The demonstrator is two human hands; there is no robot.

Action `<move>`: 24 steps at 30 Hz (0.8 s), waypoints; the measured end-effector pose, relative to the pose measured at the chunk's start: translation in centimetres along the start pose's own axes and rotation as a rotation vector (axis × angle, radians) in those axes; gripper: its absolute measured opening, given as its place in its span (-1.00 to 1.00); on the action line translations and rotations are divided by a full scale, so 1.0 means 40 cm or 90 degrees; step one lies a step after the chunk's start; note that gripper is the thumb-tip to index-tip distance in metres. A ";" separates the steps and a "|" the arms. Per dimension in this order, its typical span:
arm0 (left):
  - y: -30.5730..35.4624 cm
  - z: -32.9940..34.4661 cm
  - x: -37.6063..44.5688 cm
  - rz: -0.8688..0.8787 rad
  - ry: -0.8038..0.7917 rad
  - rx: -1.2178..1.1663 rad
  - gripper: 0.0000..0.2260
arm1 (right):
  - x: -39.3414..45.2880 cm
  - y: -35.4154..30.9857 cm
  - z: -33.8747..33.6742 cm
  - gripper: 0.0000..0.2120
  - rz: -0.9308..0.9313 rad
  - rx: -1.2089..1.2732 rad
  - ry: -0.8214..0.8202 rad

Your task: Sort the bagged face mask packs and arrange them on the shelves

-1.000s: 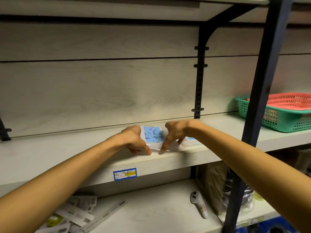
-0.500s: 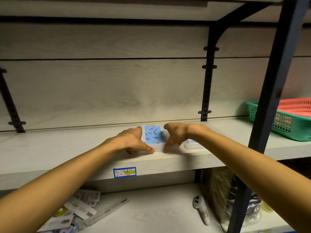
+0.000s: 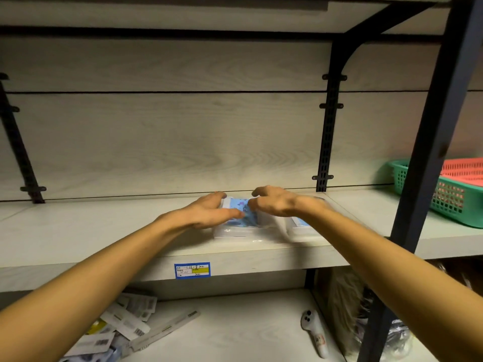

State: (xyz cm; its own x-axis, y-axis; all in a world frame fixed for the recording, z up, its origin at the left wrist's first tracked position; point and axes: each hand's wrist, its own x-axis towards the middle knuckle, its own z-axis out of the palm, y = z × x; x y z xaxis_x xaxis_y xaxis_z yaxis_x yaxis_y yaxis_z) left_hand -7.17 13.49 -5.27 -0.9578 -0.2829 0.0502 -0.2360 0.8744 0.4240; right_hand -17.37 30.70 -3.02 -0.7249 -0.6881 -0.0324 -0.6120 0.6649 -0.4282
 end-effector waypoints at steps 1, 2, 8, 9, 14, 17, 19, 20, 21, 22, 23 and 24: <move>0.001 0.013 0.001 0.007 0.011 0.035 -0.33 | 0.014 -0.001 0.022 -0.49 -0.003 -0.017 0.014; -0.001 0.030 -0.002 0.006 0.004 0.065 -0.37 | 0.028 0.001 0.048 -0.52 -0.002 -0.039 0.014; -0.045 0.098 -0.010 -0.027 -0.077 0.097 -0.40 | 0.071 0.037 0.118 -0.53 -0.037 -0.036 0.021; -0.047 0.101 -0.011 -0.024 -0.079 0.107 -0.40 | 0.071 0.044 0.127 -0.51 -0.046 -0.038 0.026; -0.058 0.120 -0.015 -0.006 -0.079 0.119 -0.41 | 0.059 0.058 0.167 -0.44 -0.081 -0.078 0.044; -0.064 0.119 -0.017 -0.009 -0.072 0.090 -0.40 | 0.057 0.058 0.161 -0.45 -0.083 -0.048 0.050; -0.062 0.111 -0.017 -0.007 -0.063 0.032 -0.40 | 0.058 0.056 0.147 -0.47 -0.071 0.011 0.047; -0.060 0.107 -0.016 -0.010 -0.057 -0.015 -0.39 | 0.060 0.053 0.140 -0.49 -0.062 0.050 0.042; -0.056 0.104 -0.017 -0.018 -0.051 -0.066 -0.38 | 0.060 0.048 0.134 -0.51 -0.051 0.089 0.036; -0.052 0.100 -0.017 -0.031 -0.044 -0.116 -0.38 | 0.060 0.041 0.130 -0.50 -0.041 0.122 0.029; -0.051 0.096 -0.016 -0.045 -0.035 -0.160 -0.37 | 0.056 0.033 0.127 -0.49 -0.035 0.147 0.026; -0.053 0.095 -0.014 -0.058 -0.026 -0.192 -0.37 | 0.051 0.024 0.127 -0.47 -0.031 0.164 0.025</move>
State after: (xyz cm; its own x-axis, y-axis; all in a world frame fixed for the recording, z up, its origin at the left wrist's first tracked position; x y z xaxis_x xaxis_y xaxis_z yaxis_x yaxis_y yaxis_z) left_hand -6.73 13.28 -9.65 -0.9424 -0.3328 -0.0340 -0.2675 0.6887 0.6739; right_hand -17.83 28.48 -8.09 -0.7108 -0.7028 0.0269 -0.5499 0.5316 -0.6442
